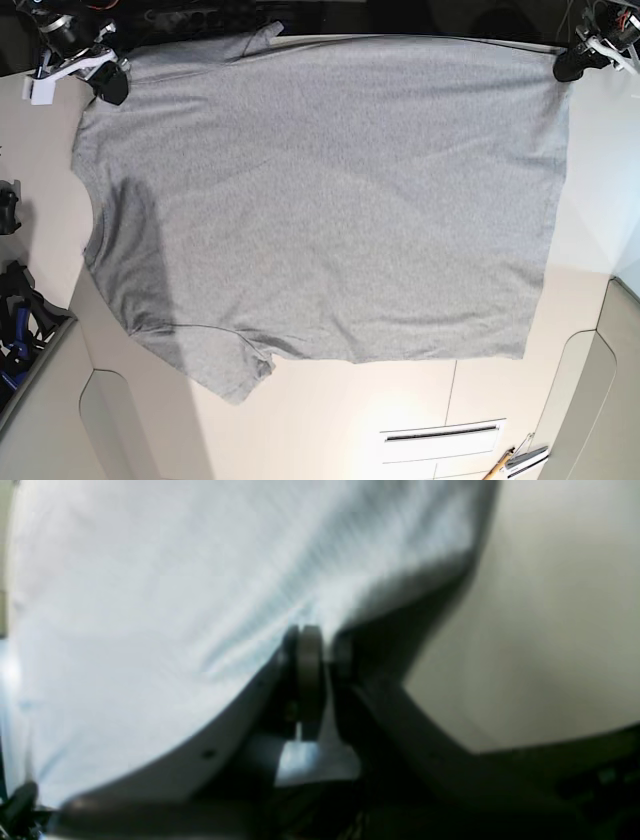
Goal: Fold the T-shirt properly
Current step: 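Lift the shoulder corners and drag the shirt toward the robot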
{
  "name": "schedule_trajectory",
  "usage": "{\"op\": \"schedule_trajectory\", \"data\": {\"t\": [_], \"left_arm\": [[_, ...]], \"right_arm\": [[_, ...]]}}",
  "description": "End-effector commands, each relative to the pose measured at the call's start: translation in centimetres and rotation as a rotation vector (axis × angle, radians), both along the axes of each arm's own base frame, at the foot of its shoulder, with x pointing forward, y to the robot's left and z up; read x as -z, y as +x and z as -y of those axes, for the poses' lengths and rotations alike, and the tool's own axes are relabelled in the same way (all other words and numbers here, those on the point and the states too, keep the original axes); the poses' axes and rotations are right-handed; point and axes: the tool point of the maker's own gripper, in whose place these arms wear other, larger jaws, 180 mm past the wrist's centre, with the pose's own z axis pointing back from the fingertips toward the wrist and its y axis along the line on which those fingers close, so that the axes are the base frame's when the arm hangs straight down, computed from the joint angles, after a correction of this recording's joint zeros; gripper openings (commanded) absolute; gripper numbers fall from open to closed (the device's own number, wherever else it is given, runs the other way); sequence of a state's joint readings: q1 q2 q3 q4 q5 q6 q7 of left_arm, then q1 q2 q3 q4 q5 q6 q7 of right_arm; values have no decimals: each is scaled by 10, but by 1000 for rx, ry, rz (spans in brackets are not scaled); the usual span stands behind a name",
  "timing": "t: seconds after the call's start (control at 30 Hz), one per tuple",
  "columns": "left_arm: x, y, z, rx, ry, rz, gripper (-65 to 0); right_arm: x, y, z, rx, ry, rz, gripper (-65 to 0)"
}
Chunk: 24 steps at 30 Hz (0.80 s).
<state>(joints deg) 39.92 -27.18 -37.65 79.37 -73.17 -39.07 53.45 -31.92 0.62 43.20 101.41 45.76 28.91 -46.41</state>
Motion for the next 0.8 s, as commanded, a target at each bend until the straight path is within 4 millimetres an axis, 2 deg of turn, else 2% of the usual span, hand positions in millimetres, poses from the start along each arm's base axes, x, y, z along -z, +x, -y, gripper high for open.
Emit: {"op": "schedule_trajectory", "data": {"t": [0.0, 0.2, 0.33, 0.5, 0.63, 0.77], "left_arm": [[-7, -8, -5, 19, 18, -21, -650], [-27, -23, -6, 54, 50, -25, -650], [-46, -20, -13, 37, 47, 22, -650], [-62, 4, -14, 28, 47, 115, -650], [-77, 36, -8, 55, 58, 211, -650], [-86, 66, -5, 68, 71, 288, -650]], "right_arm": [[-11, -2, 6, -1, -15, 25, -650], [-21, -27, 9, -4, -9, -3, -650], [-28, -31, 7, -16, 1, 6, -650], [-43, -15, 2, -43, -13, 67, -650], [-57, 7, 2, -67, -58, 128, -650], [-59, 27, 6, -90, -115, 151, -650]]}}
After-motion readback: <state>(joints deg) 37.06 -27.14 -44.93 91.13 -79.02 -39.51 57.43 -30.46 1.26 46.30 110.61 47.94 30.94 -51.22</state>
